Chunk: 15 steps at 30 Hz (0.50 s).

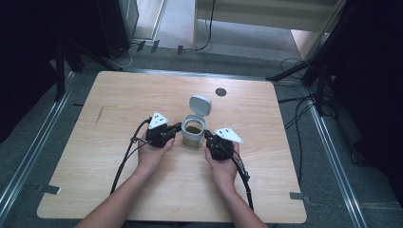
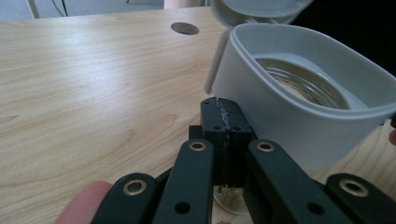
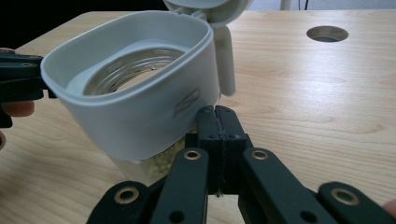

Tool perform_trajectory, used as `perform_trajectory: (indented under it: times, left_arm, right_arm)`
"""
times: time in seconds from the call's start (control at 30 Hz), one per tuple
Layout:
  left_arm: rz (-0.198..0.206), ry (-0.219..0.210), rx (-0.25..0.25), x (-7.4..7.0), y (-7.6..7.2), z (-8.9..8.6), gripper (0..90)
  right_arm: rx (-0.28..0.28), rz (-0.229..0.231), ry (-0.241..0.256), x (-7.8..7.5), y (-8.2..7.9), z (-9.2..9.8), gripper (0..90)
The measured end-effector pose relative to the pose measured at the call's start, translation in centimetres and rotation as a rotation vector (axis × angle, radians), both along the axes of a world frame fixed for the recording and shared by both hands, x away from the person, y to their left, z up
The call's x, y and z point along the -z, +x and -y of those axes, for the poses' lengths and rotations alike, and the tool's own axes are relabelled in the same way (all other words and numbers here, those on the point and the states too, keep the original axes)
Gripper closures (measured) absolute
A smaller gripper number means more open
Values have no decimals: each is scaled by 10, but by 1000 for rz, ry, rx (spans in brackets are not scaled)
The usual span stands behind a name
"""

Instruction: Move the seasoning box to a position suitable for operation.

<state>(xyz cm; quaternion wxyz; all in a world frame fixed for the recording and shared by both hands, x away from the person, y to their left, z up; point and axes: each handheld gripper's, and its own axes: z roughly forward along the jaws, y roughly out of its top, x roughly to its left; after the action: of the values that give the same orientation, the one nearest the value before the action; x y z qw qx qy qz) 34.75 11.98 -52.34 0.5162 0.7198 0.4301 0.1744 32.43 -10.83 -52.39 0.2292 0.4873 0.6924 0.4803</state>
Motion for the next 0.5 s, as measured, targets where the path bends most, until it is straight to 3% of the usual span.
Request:
perform_trajectory:
  times: [0.13, 0.27, 0.4, 0.5]
  left_arm:
    - [-7, -18, 3, 1, -3, -3, 900]
    - [4, 16, -30, 0, -4, -1, 900]
    - [-24, 13, -80, 2, 2, 2, 900]
    - [-22, 17, -78, 2, 2, 6, 900]
  right_arm:
    - [-15, 3, -3, 0, 1, -1, 900]
    - [-25, 6, -12, 0, 2, -2, 900]
    - [7, -5, -5, 1, 13, -2, 900]
    - [18, -28, 32, 1, 21, -3, 900]
